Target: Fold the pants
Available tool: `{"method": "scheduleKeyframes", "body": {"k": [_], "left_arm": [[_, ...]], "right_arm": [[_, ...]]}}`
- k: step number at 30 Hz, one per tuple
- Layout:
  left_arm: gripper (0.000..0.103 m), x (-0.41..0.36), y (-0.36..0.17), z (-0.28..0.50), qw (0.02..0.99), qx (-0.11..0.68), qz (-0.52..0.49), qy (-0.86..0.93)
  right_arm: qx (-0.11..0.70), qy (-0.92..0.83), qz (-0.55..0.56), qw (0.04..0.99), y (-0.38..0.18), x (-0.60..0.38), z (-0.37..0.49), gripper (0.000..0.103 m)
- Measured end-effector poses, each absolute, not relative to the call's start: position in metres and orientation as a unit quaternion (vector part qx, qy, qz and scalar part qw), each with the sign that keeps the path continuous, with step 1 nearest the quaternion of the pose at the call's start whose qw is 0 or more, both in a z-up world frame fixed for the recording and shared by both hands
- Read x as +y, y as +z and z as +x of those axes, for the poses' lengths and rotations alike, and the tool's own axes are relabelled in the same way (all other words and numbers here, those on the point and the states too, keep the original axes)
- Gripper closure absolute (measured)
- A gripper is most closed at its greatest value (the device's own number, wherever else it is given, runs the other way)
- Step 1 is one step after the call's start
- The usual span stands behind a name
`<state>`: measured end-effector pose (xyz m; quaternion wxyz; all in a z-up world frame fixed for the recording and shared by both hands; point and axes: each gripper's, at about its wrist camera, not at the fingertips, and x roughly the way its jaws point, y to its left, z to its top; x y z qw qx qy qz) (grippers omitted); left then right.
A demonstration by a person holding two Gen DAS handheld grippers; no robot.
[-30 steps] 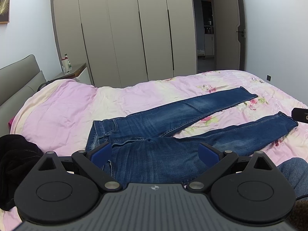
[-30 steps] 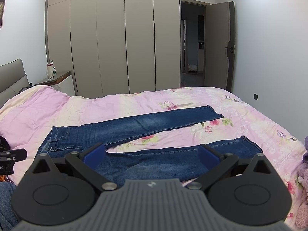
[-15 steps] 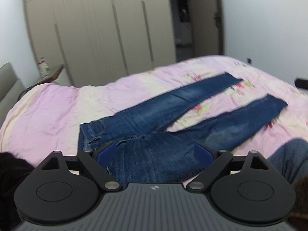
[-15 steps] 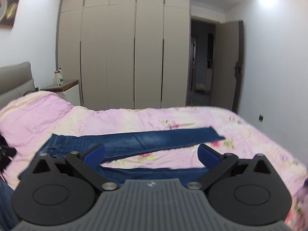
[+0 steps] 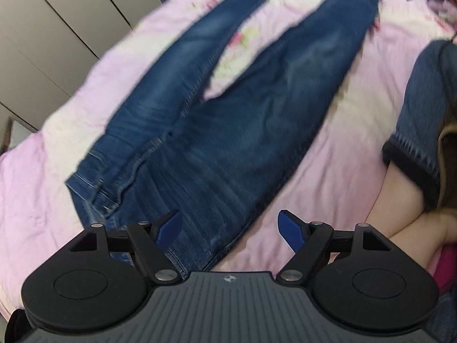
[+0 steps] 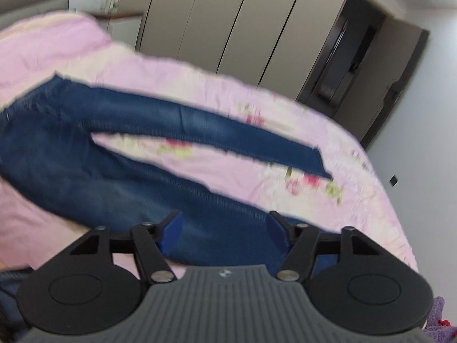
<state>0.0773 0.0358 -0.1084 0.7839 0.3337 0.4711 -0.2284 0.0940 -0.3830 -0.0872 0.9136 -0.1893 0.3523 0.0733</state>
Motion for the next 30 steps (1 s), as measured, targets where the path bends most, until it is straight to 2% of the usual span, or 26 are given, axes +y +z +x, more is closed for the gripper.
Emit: {"method": "scheduleKeyframes", "body": {"k": [4, 8, 13, 18, 20, 22, 23, 24, 25, 27, 30], "left_arm": [[0.013, 0.027, -0.153, 0.102, 0.732, 0.520, 0.369, -0.239], [0.013, 0.013, -0.192, 0.115, 0.688, 0.538, 0.421, -0.244], [0.013, 0.000, -0.231, 0.121, 0.644, 0.531, 0.496, -0.239], [0.012, 0.002, -0.249, 0.129, 0.637, 0.540, 0.505, -0.219], [0.021, 0.005, -0.244, 0.129, 0.650, 0.527, 0.505, -0.213], [0.052, 0.010, -0.232, 0.125, 0.675, 0.505, 0.499, -0.199], [0.057, 0.014, -0.224, 0.126, 0.690, 0.496, 0.492, -0.191], [0.071, 0.019, -0.214, 0.128, 0.706, 0.487, 0.482, -0.182], [0.078, 0.024, -0.202, 0.132, 0.724, 0.480, 0.465, -0.171], [0.087, 0.038, -0.173, 0.144, 0.765, 0.470, 0.415, -0.147], [0.089, 0.067, -0.125, 0.168, 0.822, 0.464, 0.307, -0.118]], "right_arm": [[0.417, 0.078, -0.220, 0.878, -0.145, -0.412, 0.130, 0.047], [0.467, 0.086, -0.242, 0.846, -0.196, -0.428, 0.153, 0.047], [0.480, 0.115, -0.294, 0.818, -0.235, -0.422, 0.166, 0.045], [0.490, 0.133, -0.347, 0.788, -0.263, -0.409, 0.181, 0.041], [0.483, 0.128, -0.361, 0.788, -0.266, -0.407, 0.184, 0.040], [0.472, 0.113, -0.369, 0.793, -0.261, -0.408, 0.187, 0.039], [0.466, 0.102, -0.372, 0.796, -0.258, -0.410, 0.190, 0.039], [0.461, 0.093, -0.373, 0.799, -0.254, -0.413, 0.192, 0.039], [0.458, 0.084, -0.372, 0.803, -0.251, -0.415, 0.196, 0.039], [0.454, 0.076, -0.365, 0.809, -0.243, -0.419, 0.203, 0.039], [0.435, 0.066, -0.370, 0.818, -0.231, -0.420, 0.211, 0.039]]}}
